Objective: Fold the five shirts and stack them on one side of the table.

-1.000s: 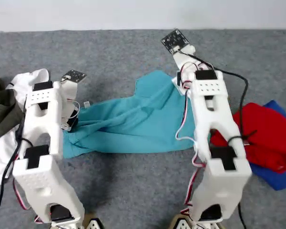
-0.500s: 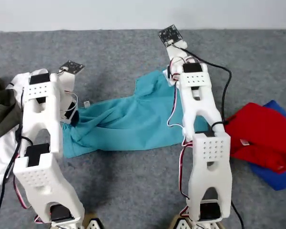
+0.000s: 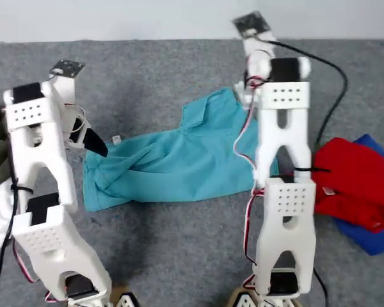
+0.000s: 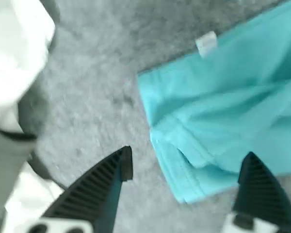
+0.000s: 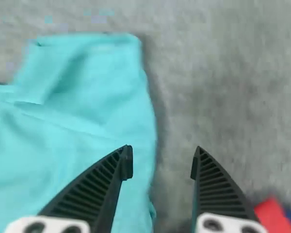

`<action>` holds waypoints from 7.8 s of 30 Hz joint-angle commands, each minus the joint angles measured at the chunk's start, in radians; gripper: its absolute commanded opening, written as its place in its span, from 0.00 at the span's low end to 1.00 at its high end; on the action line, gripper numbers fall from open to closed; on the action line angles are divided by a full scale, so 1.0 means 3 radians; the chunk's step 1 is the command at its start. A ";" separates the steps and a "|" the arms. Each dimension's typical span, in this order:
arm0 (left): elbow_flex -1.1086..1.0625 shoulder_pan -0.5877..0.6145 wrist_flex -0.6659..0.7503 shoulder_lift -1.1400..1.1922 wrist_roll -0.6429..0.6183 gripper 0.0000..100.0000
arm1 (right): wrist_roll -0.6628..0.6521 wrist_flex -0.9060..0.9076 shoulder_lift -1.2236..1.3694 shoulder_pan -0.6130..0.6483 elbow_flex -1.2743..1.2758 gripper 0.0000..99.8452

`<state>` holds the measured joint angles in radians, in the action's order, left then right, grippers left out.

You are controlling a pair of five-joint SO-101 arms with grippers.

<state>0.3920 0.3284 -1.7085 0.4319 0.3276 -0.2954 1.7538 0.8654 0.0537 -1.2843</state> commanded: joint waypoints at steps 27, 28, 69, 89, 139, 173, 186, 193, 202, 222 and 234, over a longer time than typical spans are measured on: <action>-0.1598 0.0143 -0.0118 -0.0629 -0.0327 0.34 | -0.0430 -0.0575 0.0008 -0.0171 0.2440 0.03; -0.1649 0.0143 -0.0092 -0.0629 -0.0327 0.34 | -0.0450 -0.0586 0.0008 -0.0202 0.2435 0.03; -0.1767 -0.0465 0.0051 -0.1197 0.0041 0.34 | -0.0220 0.0136 -0.1025 -0.0708 0.2005 0.20; -0.1828 -0.0829 0.0997 -0.0230 -0.0189 0.07 | -0.0077 0.0146 -0.1077 -0.0667 0.2020 0.20; -0.0171 -0.0465 -0.0153 0.0343 -0.0813 0.03 | -0.0066 0.0059 -0.1066 0.0908 0.2588 0.20; 0.0427 -0.0675 0.1110 0.1284 -0.1110 0.03 | 0.0143 -0.0330 -0.0182 0.0325 0.2567 0.20; 0.1409 -0.0629 0.0650 0.1821 -0.1095 0.03 | 0.0143 -0.0202 -0.0309 -0.0233 0.2573 0.20; 0.2514 -0.0460 -0.0174 0.1606 -0.1166 0.03 | 0.0138 0.0090 -0.0852 -0.0197 0.2567 0.20; 0.1302 -0.0624 -0.0159 0.0685 -0.1207 0.03 | 0.0138 0.0141 -0.1455 -0.0248 0.2588 0.20; -0.1000 -0.0721 0.0430 0.0425 -0.0946 0.03 | 0.0123 -0.0304 -0.1148 -0.0345 0.2588 0.20; -0.1266 -0.0373 0.0302 0.0419 -0.0629 0.03 | 0.0123 -0.0427 -0.0683 -0.0345 0.2588 0.20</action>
<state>0.0361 0.1857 -1.5996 0.5746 0.1235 -0.2616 1.6464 0.6644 -0.0460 -0.5017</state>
